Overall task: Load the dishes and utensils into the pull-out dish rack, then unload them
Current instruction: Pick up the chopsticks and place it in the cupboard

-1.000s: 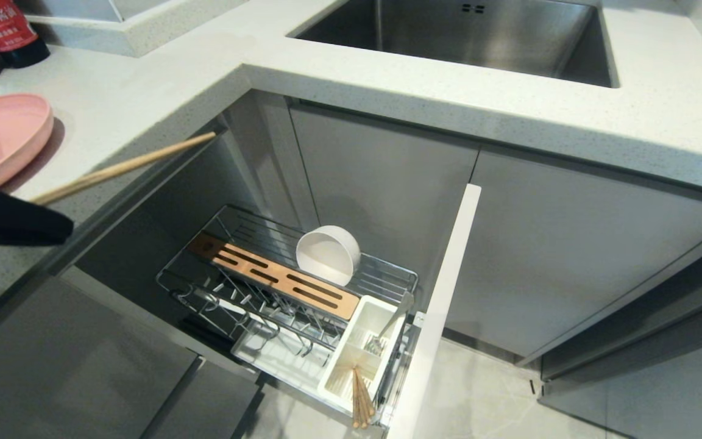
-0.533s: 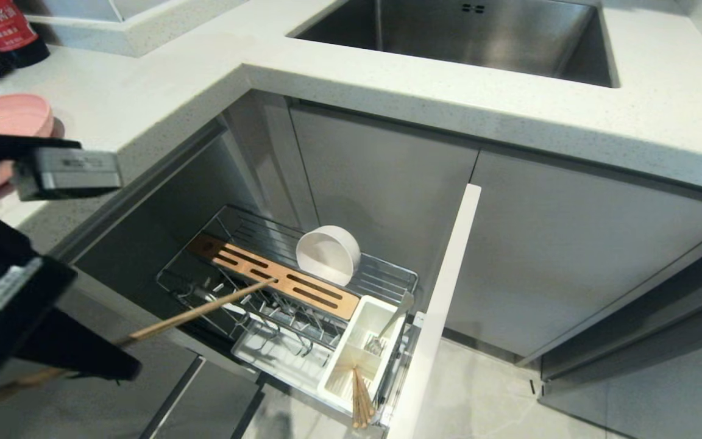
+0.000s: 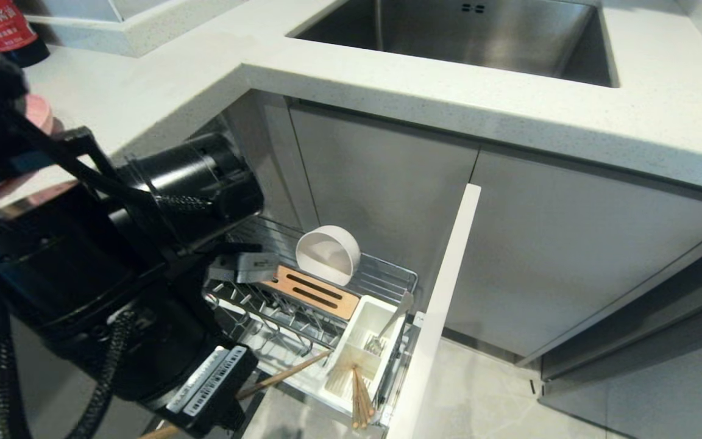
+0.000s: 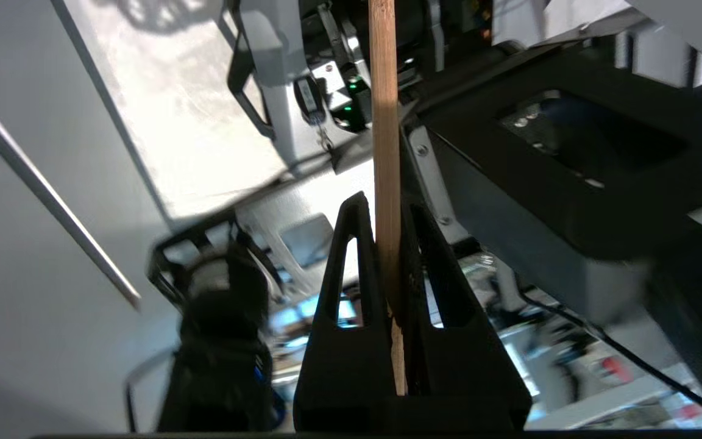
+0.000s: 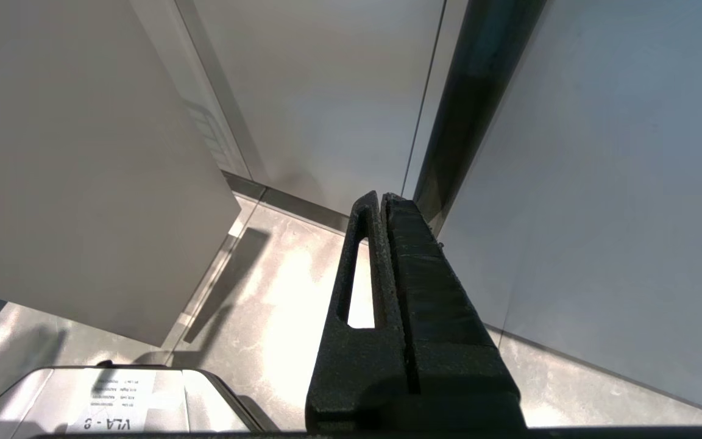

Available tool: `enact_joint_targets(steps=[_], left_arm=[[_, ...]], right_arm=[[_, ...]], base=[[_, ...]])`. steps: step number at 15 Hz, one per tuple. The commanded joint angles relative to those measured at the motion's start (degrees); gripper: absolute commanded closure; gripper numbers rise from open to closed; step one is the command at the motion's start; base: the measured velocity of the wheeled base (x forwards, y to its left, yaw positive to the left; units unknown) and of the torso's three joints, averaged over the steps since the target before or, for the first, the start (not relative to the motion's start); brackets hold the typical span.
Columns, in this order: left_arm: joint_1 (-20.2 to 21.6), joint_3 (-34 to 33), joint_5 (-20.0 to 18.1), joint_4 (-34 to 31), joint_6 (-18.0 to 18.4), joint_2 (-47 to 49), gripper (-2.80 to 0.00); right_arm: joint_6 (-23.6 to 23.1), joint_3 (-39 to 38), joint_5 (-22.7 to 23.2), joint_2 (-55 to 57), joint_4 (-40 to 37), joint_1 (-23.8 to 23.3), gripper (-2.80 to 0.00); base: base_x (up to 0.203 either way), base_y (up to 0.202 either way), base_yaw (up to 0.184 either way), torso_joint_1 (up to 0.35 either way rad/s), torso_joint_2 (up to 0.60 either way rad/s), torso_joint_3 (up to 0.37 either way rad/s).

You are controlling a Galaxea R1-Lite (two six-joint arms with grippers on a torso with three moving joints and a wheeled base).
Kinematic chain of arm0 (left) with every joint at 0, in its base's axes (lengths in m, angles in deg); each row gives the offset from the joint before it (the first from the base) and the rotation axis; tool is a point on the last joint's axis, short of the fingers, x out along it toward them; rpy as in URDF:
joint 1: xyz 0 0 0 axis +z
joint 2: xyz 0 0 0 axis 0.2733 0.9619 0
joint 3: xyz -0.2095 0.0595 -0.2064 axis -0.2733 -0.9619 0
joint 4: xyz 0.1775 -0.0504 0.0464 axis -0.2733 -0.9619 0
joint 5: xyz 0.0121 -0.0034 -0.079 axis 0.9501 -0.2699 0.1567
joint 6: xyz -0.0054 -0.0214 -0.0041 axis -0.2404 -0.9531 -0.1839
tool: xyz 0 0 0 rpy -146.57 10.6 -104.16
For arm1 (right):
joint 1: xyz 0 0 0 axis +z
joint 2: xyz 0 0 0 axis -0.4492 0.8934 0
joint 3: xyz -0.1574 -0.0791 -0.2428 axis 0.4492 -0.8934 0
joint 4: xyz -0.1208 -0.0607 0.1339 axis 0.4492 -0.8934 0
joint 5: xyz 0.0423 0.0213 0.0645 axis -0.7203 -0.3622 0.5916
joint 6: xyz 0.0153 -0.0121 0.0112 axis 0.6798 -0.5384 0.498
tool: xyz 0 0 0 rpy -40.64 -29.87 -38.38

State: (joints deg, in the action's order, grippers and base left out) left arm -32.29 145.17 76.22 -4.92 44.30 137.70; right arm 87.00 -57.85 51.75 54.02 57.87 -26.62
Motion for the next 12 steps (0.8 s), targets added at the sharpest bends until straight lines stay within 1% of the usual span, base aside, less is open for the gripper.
enact_joint_targets(steps=[1, 2, 5, 6, 7, 10, 12], left_arm=[[0.0, -2.0, 0.0, 0.5, 2.0, 1.8, 0.00], [0.1, -2.4, 0.0, 1.0, 3.5, 2.3, 0.00], [0.6, -2.6, 0.1, 2.4, 5.5, 5.0, 0.00], [0.8, -2.6, 0.2, 3.0, 7.2, 6.7, 0.00], [0.9, -2.6, 0.4, 3.7, 8.1, 7.7, 0.00], [2.8, -2.5, 1.5, 6.2, 9.6, 10.6, 0.00], [3.2, -2.2, 2.0, 6.6, 10.2, 12.6, 0.00]], right_arm=[[-0.1, 0.0, 0.0, 0.0, 0.0, 0.0, 0.00], [0.0, 0.0, 0.0, 0.0, 0.0, 0.0, 0.00], [0.0, 0.0, 0.0, 0.0, 0.0, 0.0, 0.00], [-0.1, 0.0, 0.0, 0.0, 0.0, 0.0, 0.00], [0.0, 0.0, 0.0, 0.0, -0.1, 0.0, 0.00], [0.0, 0.0, 0.0, 0.0, 0.0, 0.0, 0.00], [-0.1, 0.0, 0.0, 0.0, 0.0, 0.0, 0.00]], base=[[0.000, 0.000, 0.000, 0.000, 0.00, 0.000], [0.000, 0.000, 0.000, 0.000, 0.00, 0.000], [0.000, 0.000, 0.000, 0.000, 0.00, 0.000], [0.000, 0.000, 0.000, 0.000, 0.00, 0.000], [0.000, 0.000, 0.000, 0.000, 0.00, 0.000], [0.000, 0.000, 0.000, 0.000, 0.00, 0.000], [0.000, 0.000, 0.000, 0.000, 0.00, 0.000]])
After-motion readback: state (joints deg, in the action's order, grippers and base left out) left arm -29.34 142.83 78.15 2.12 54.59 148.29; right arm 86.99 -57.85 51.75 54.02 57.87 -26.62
